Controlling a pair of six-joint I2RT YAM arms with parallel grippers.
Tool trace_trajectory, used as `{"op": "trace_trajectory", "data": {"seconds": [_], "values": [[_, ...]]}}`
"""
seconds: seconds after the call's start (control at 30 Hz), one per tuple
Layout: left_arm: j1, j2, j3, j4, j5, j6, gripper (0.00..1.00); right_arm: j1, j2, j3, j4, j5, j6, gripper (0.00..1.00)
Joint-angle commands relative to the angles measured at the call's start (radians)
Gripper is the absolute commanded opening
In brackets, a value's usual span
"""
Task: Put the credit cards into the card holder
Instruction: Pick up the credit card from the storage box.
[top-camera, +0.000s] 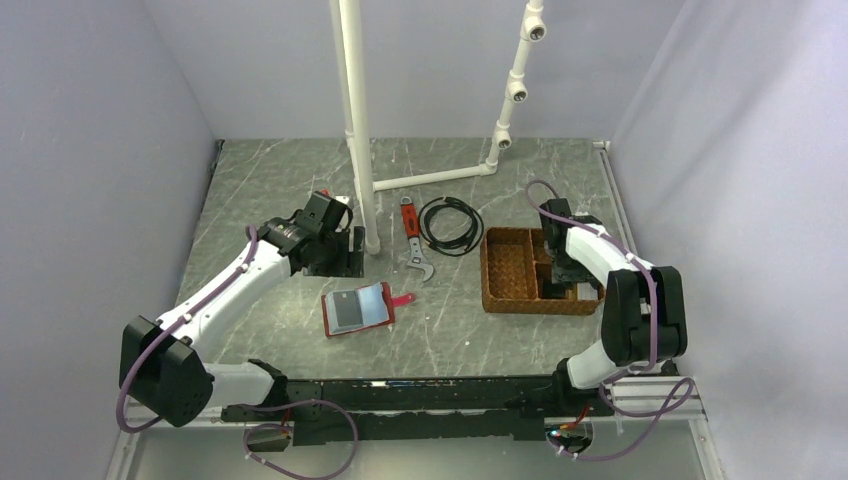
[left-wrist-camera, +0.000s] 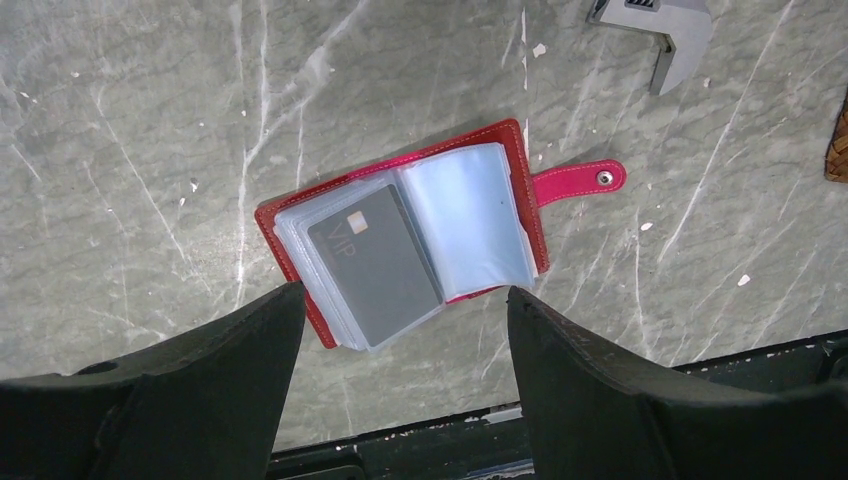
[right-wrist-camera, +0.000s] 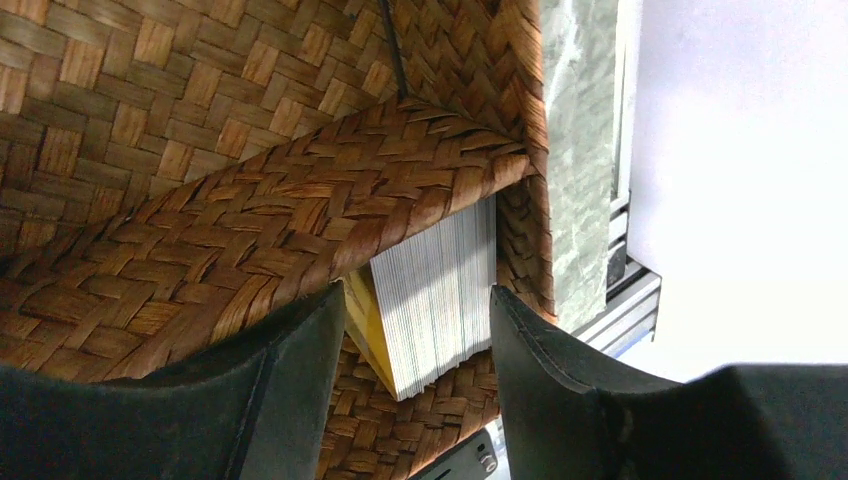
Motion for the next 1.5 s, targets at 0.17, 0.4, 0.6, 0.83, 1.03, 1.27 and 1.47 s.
{"op": "trace_trajectory", "data": {"seconds": [0.17, 0.4, 0.6, 0.83, 1.03, 1.27, 1.47], "values": [[-0.004, -0.031, 0.032, -0.007, -0.041, 0.010, 0.79, 0.002, -0.020, 0.037, -0.026, 0.105, 0.071, 0.43], [-0.004, -0.030, 0.030, -0.003, -0.037, 0.008, 0.79, 0.002, -0.049, 0.025, -0.029, 0.087, 0.071, 0.32], [-0.004, -0.031, 0.026, -0.002, -0.036, 0.004, 0.79, 0.000, -0.058, 0.022, -0.026, 0.081, 0.068, 0.23], [-0.004, -0.033, 0.027, -0.006, -0.041, 0.005, 0.79, 0.001, -0.064, 0.022, -0.025, 0.078, 0.066, 0.16], [-0.004, -0.030, 0.029, -0.008, -0.040, 0.006, 0.79, 0.002, -0.085, 0.022, -0.026, 0.079, 0.066, 0.12], [-0.004, -0.027, 0.027, -0.007, -0.036, 0.003, 0.79, 0.000, -0.113, 0.045, -0.043, 0.054, 0.054, 0.05], [-0.004, -0.017, 0.026, 0.001, -0.025, 0.001, 0.79, 0.003, -0.099, 0.142, -0.166, 0.027, 0.090, 0.00]]}}
